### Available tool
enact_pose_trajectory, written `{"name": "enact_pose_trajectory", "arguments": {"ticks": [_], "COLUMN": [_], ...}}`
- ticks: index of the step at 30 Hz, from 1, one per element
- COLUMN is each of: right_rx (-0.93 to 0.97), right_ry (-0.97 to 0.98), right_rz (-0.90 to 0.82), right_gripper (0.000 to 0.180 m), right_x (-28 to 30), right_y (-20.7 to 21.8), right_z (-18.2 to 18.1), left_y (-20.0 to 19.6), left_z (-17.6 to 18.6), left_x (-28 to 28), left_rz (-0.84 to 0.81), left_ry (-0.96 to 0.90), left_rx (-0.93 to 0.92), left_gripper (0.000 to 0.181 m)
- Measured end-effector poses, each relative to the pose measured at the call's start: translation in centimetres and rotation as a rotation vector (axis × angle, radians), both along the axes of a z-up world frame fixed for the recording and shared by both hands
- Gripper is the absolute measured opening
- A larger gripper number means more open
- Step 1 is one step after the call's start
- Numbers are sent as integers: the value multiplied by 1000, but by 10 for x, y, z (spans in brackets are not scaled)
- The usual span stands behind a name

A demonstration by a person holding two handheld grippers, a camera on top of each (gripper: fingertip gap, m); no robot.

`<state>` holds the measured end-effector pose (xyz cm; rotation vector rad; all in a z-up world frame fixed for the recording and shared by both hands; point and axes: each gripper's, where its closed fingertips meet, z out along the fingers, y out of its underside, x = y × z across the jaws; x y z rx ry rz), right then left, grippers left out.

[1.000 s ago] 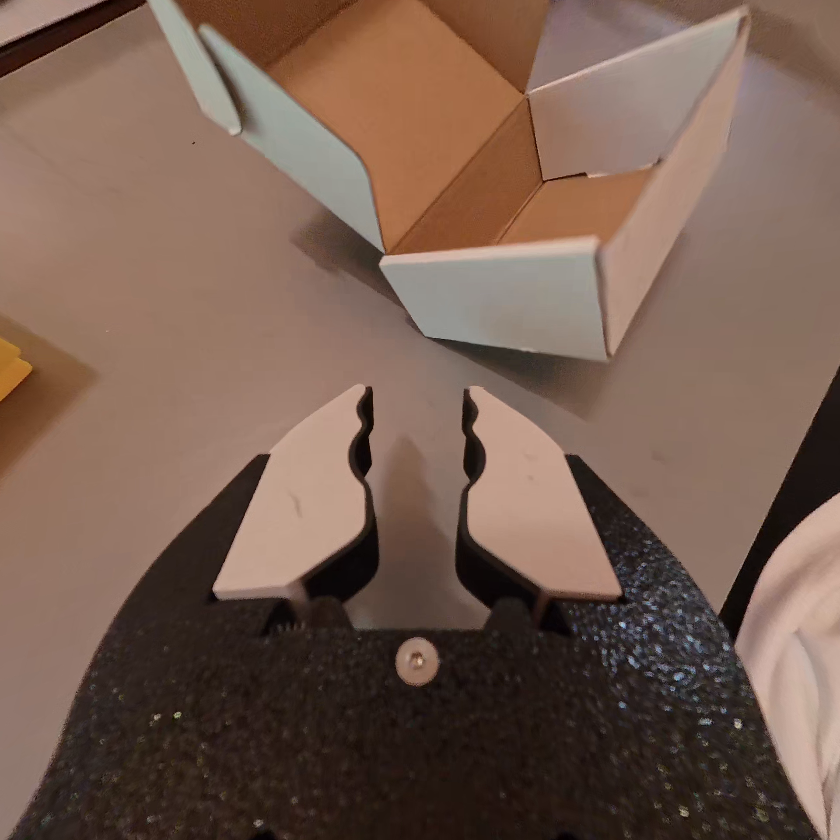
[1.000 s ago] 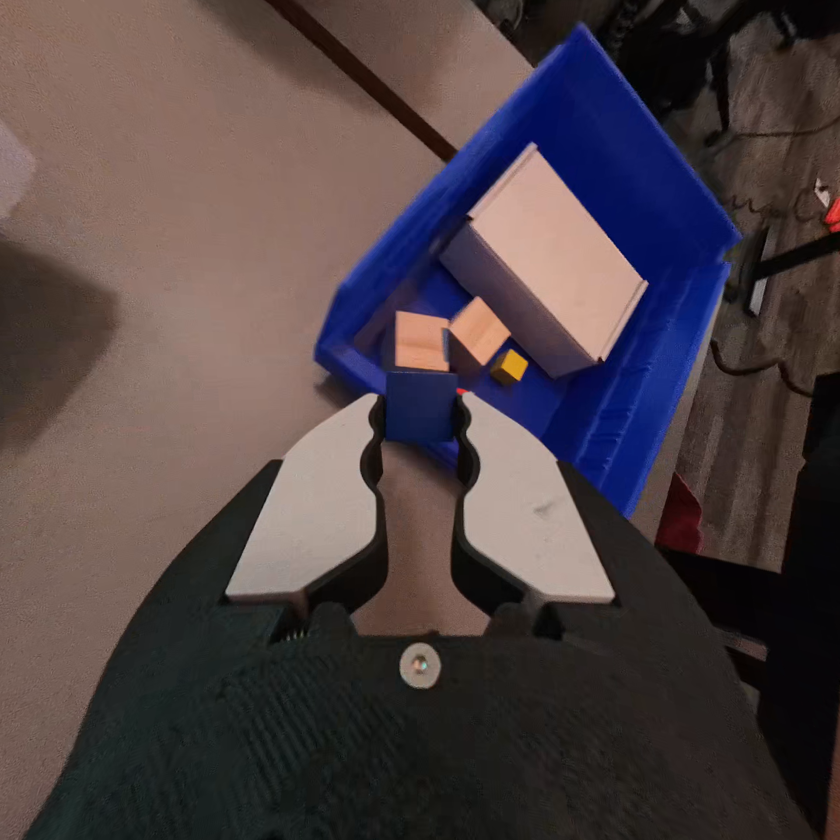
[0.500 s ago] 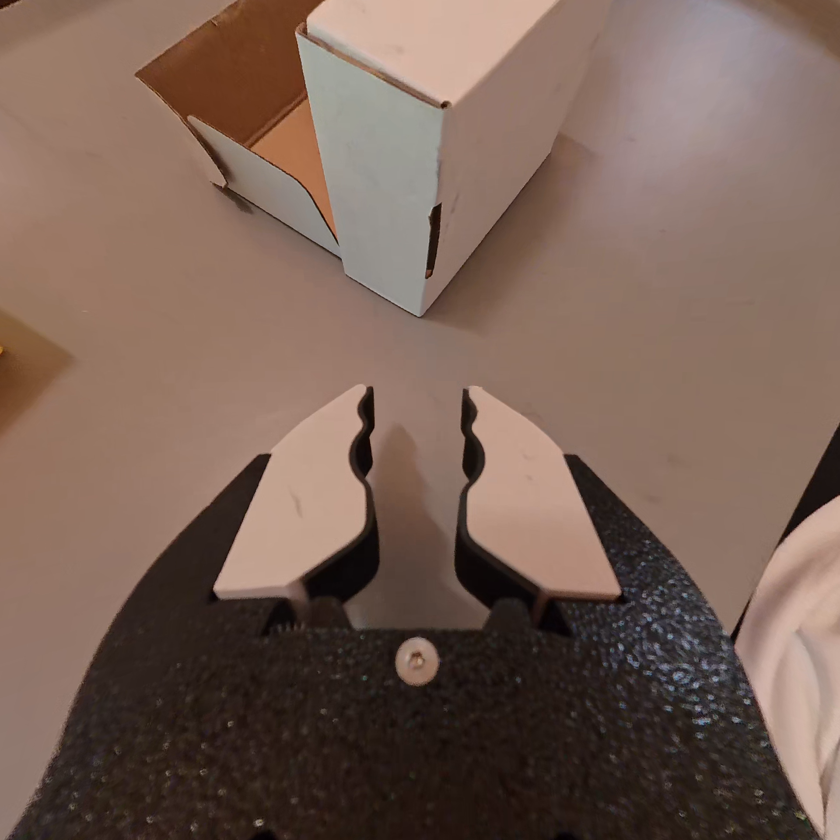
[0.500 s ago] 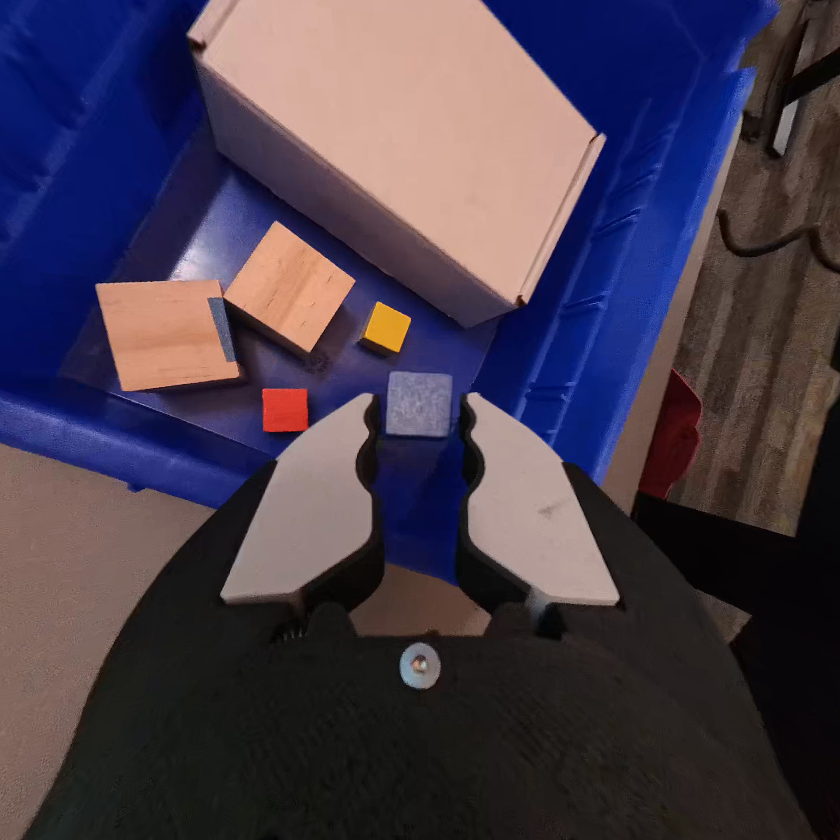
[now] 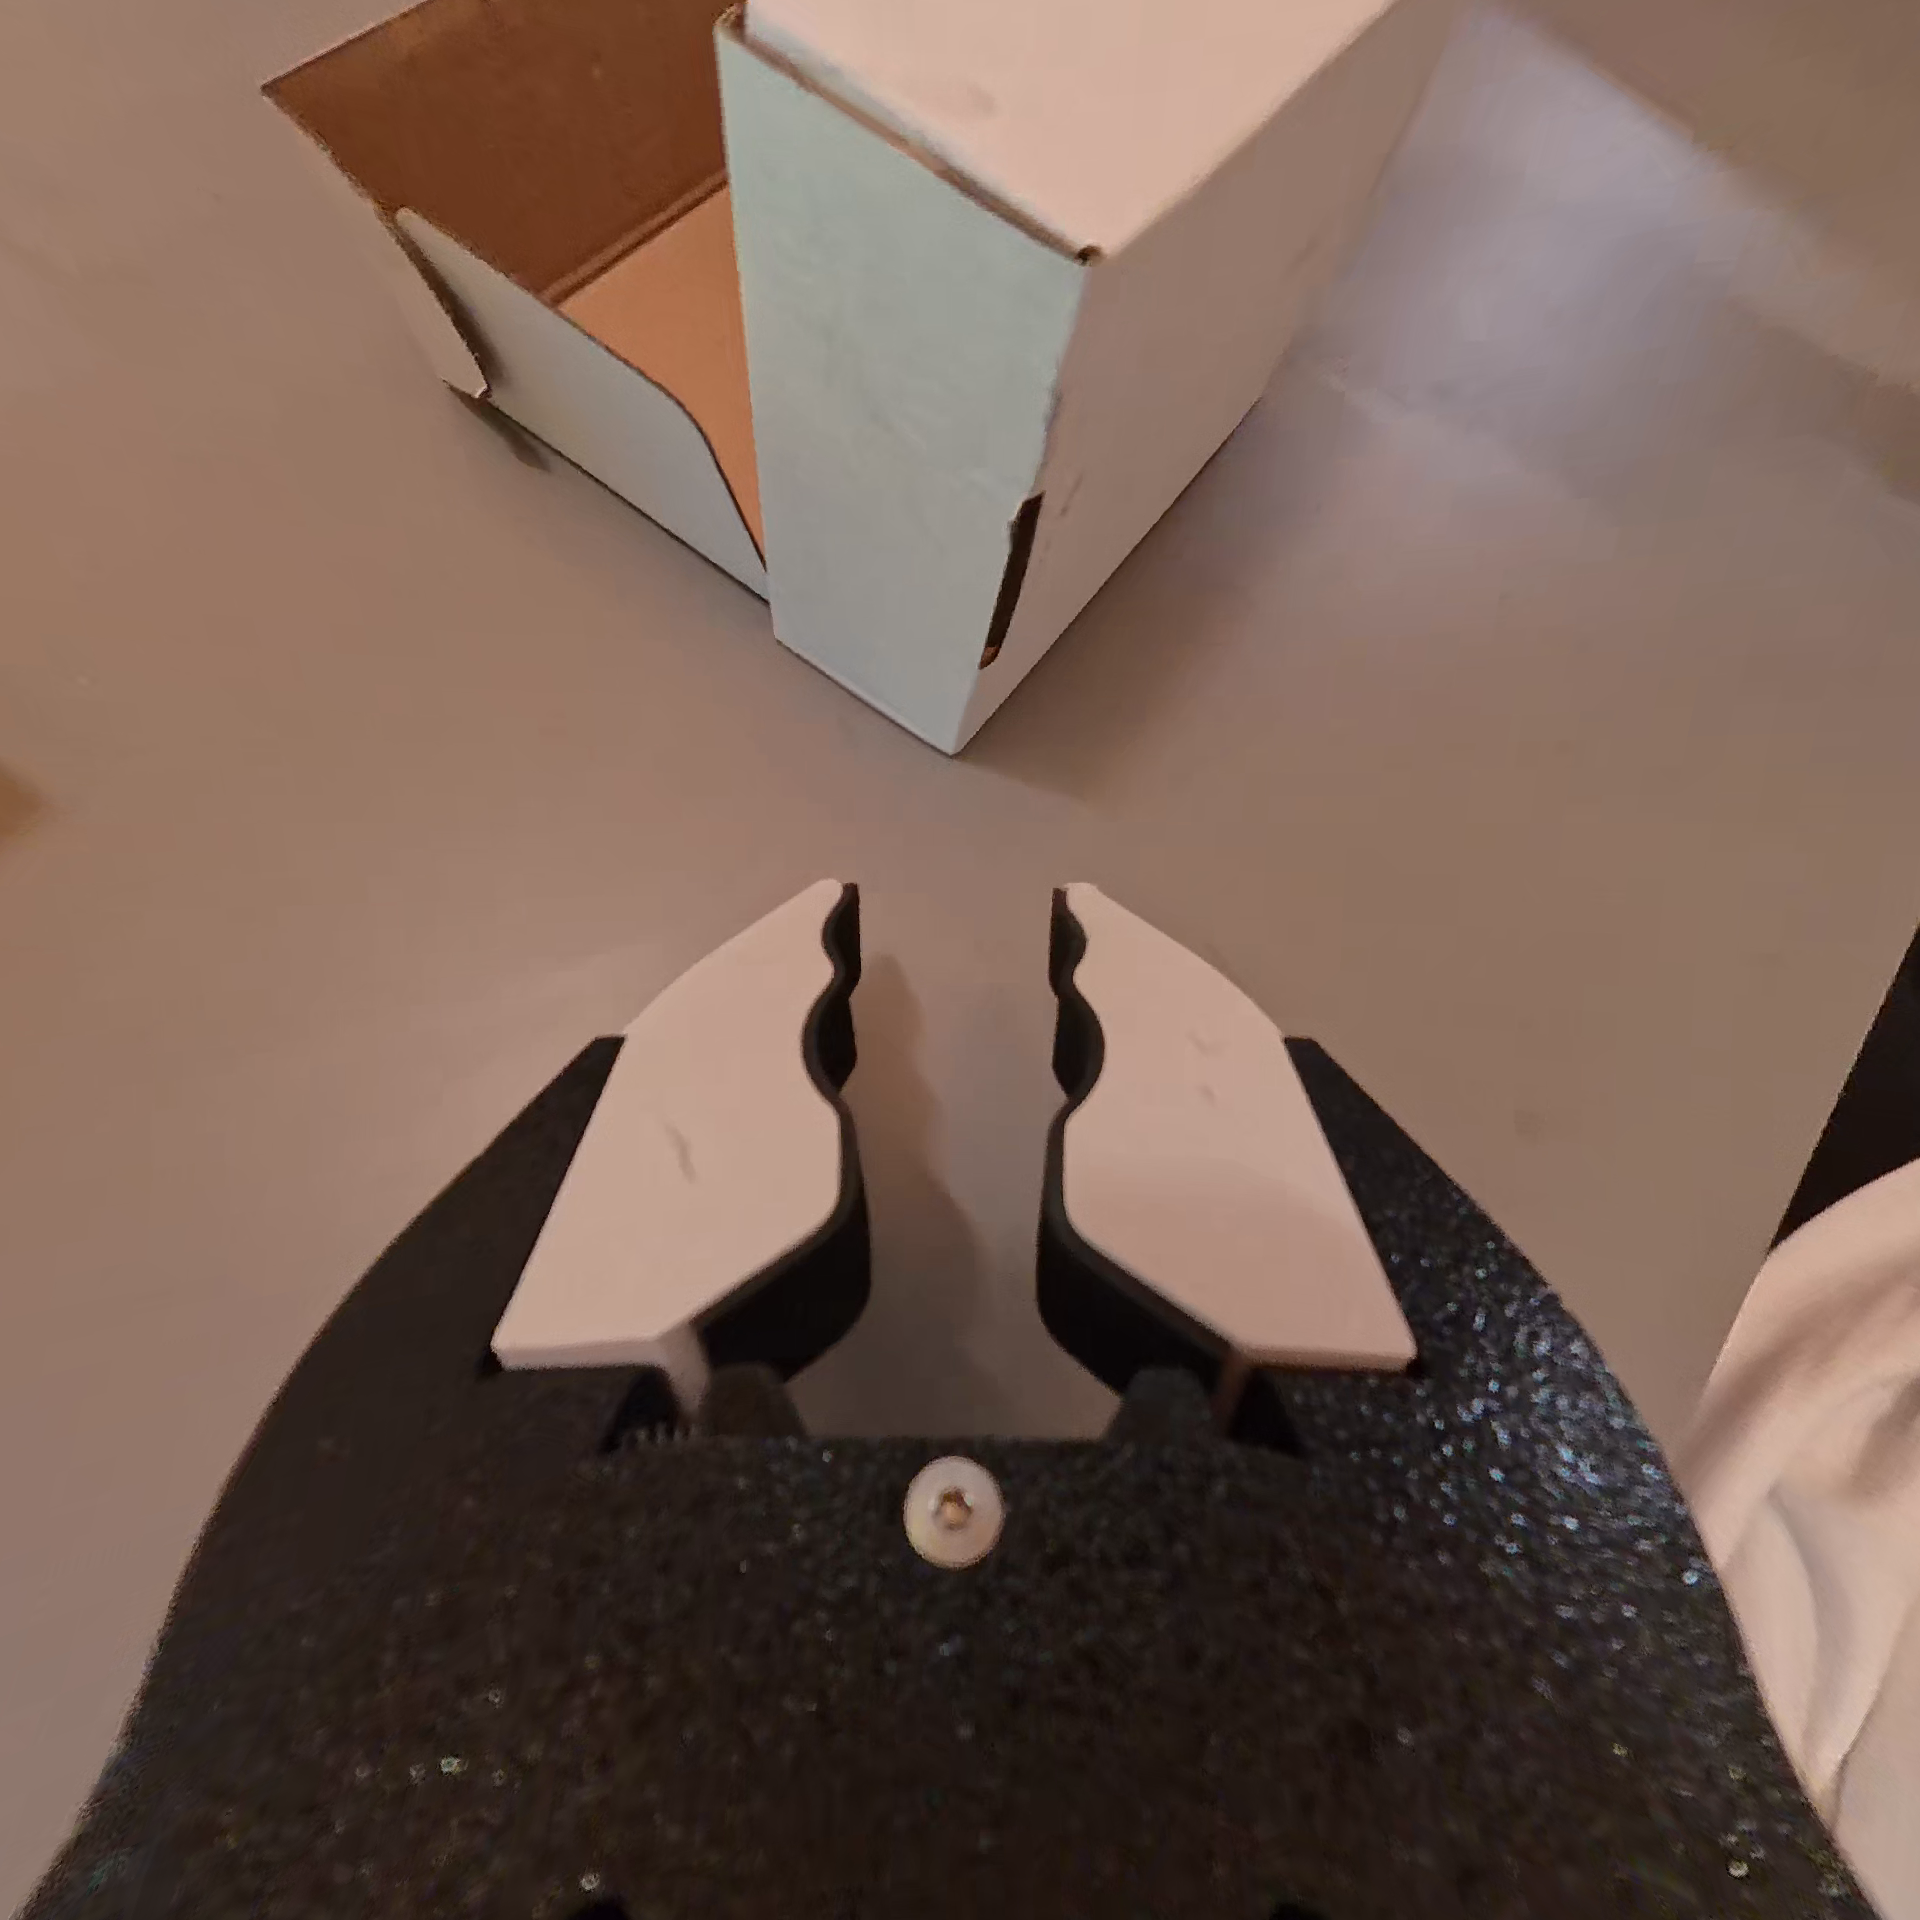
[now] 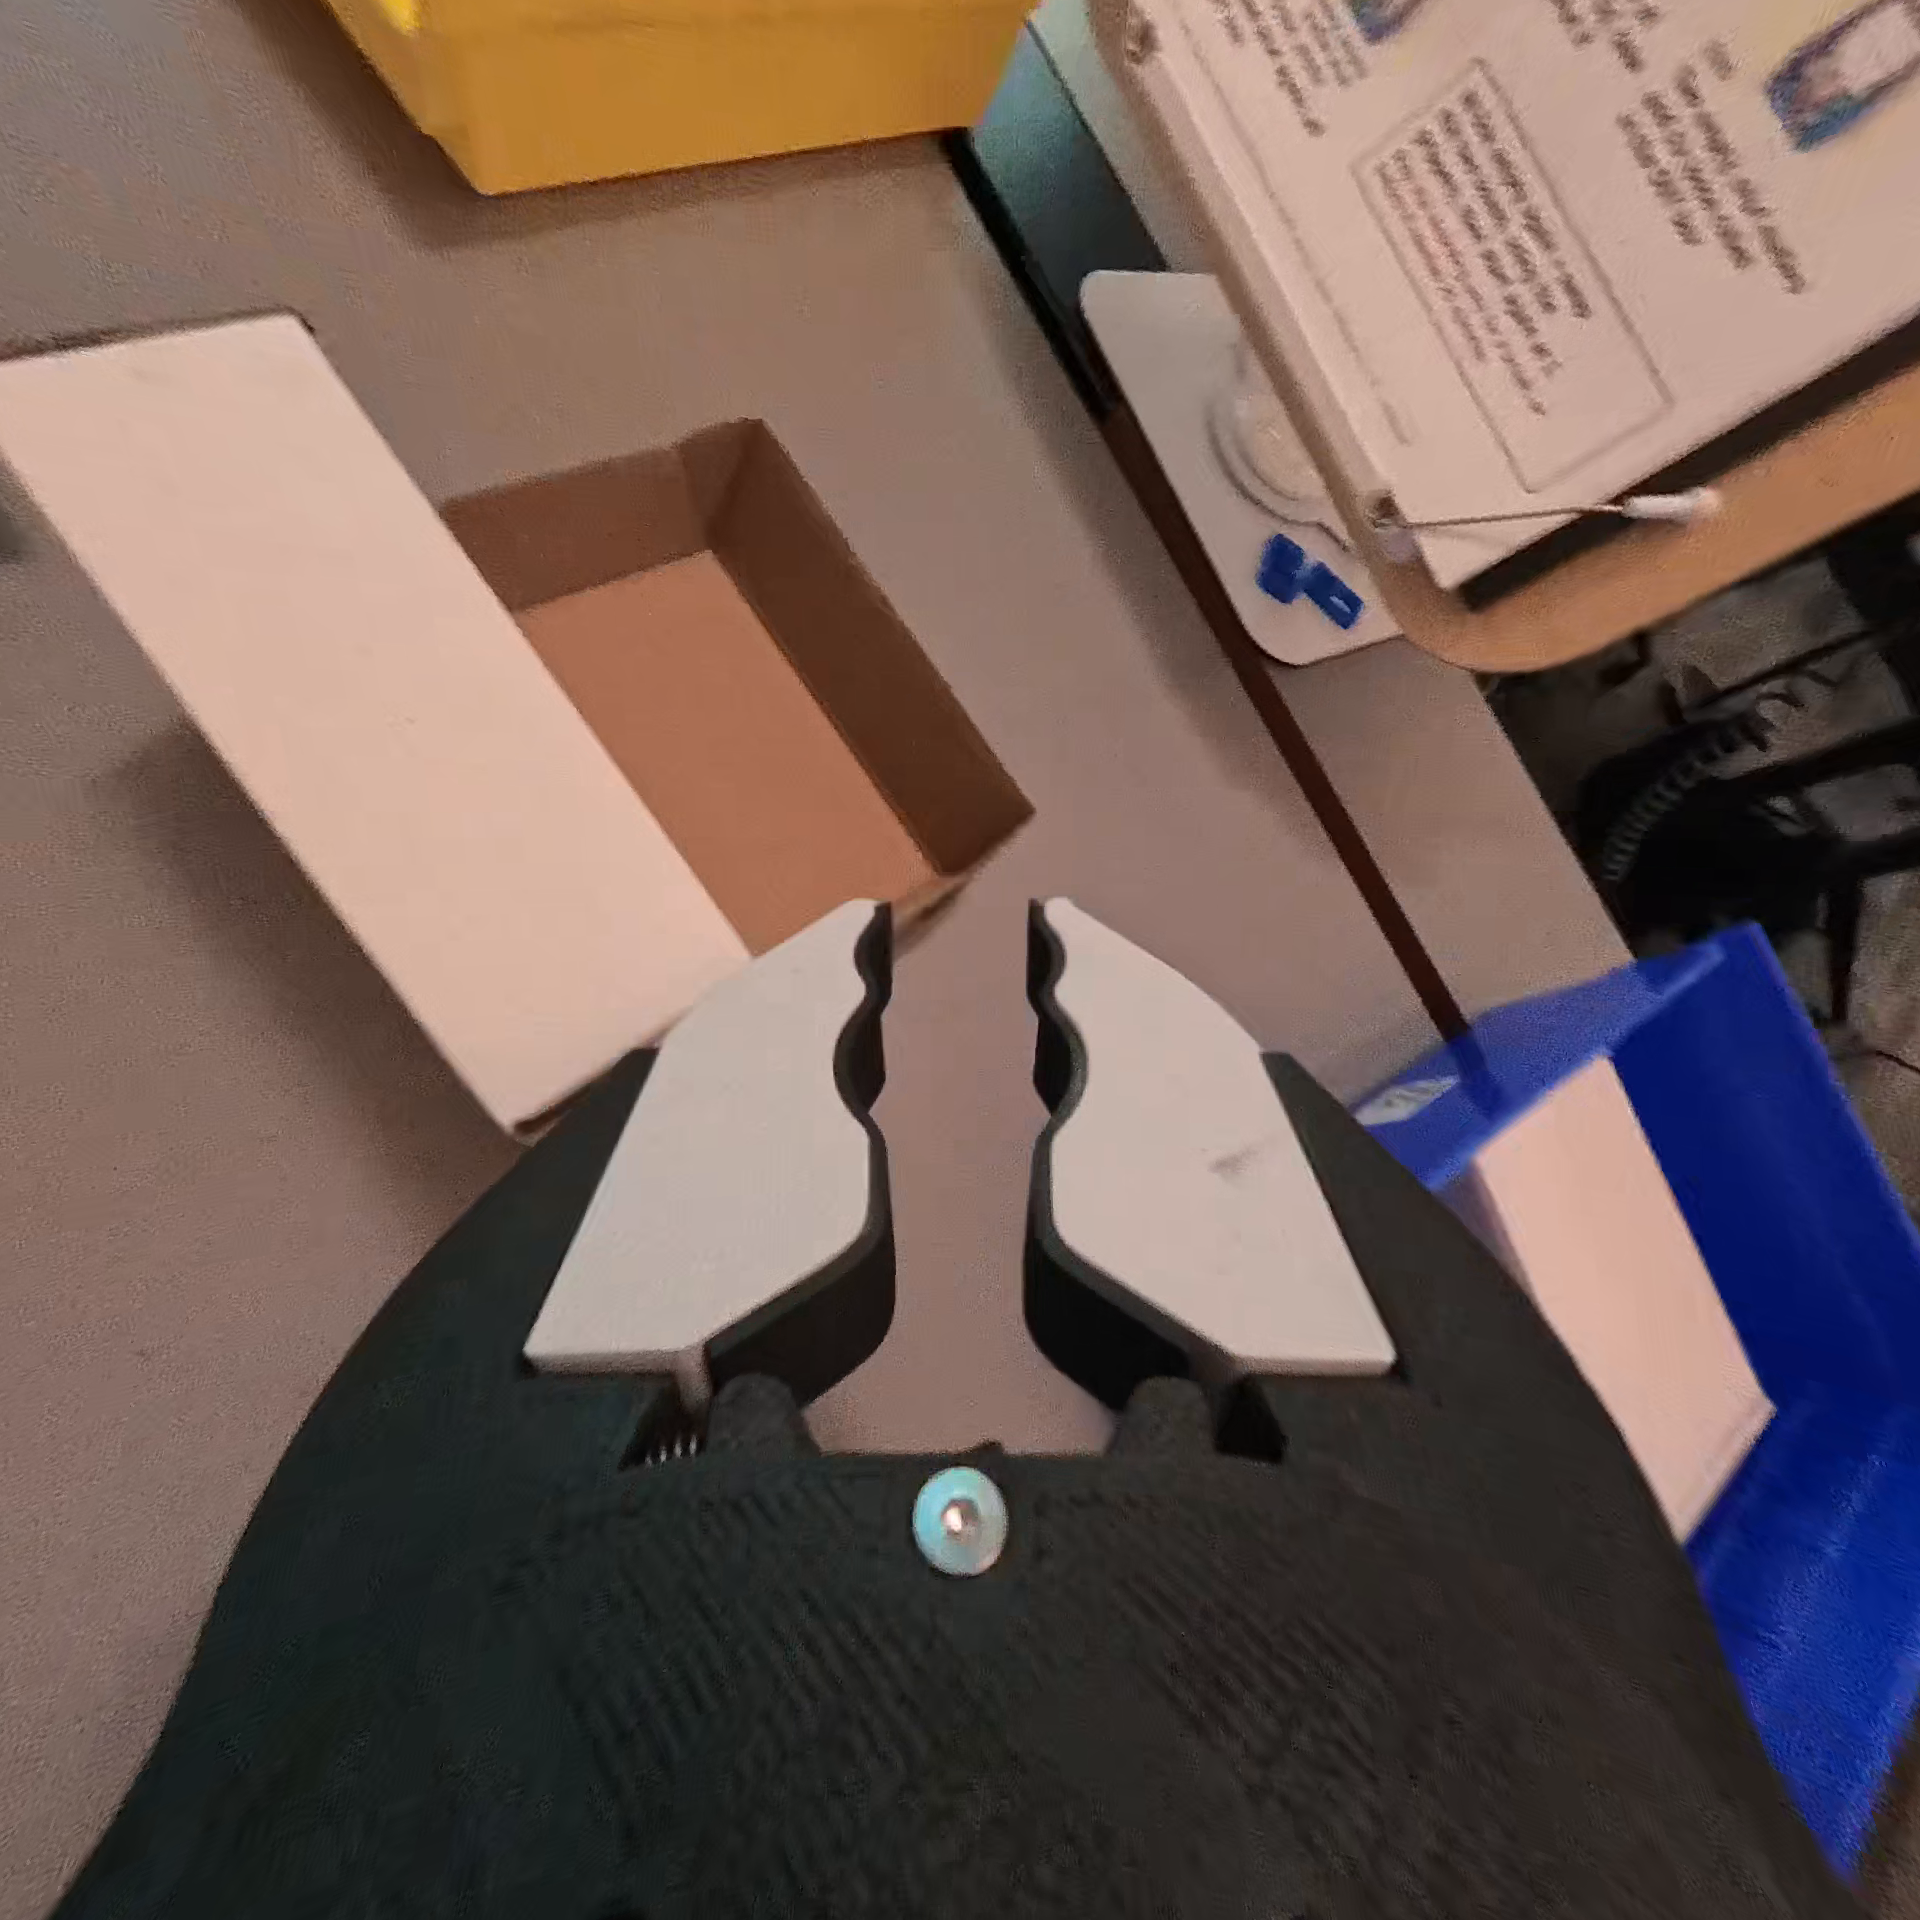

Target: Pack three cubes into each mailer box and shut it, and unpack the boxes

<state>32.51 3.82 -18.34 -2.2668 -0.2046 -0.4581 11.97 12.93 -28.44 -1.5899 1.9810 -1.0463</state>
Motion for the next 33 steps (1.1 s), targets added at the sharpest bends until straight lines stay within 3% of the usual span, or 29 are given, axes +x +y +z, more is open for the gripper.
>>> {"name": "enact_pose_trajectory", "arguments": {"ticks": [5,8,15,18,22,25,27,33], "right_rx": [-50,-93,-70,-23,-10,47,25,143], "right_ry": [86,-13,-192,-315,-352,-307,-173,143], "right_rz": [55,72,132,110,77,37,58,192], "right_gripper": [18,2,0,0,5,15,28,30], "right_x": [-25,-30,-68,-82,-89,-94,-108,-139], "right_y": [25,25,11,6,-2,-13,-27,-51], "right_z": [-26,-28,-23,-22,-17,4,3,0], "left_y": [-8,-10,-11,-13,-50,-53,-48,-25], "left_z": [9,14,32,63,102,97,94,68], "left_x": [2,1,-6,2,22,52,71,84], "left_rz": [-24,-28,-25,-1,-232,-419,-512,-656], "left_ry": [-27,-37,-94,-240,-346,-218,-129,350], "left_rx": [25,27,84,152,282,383,381,122], "left_gripper": [34,34,33,31,35,48,49,49]}}
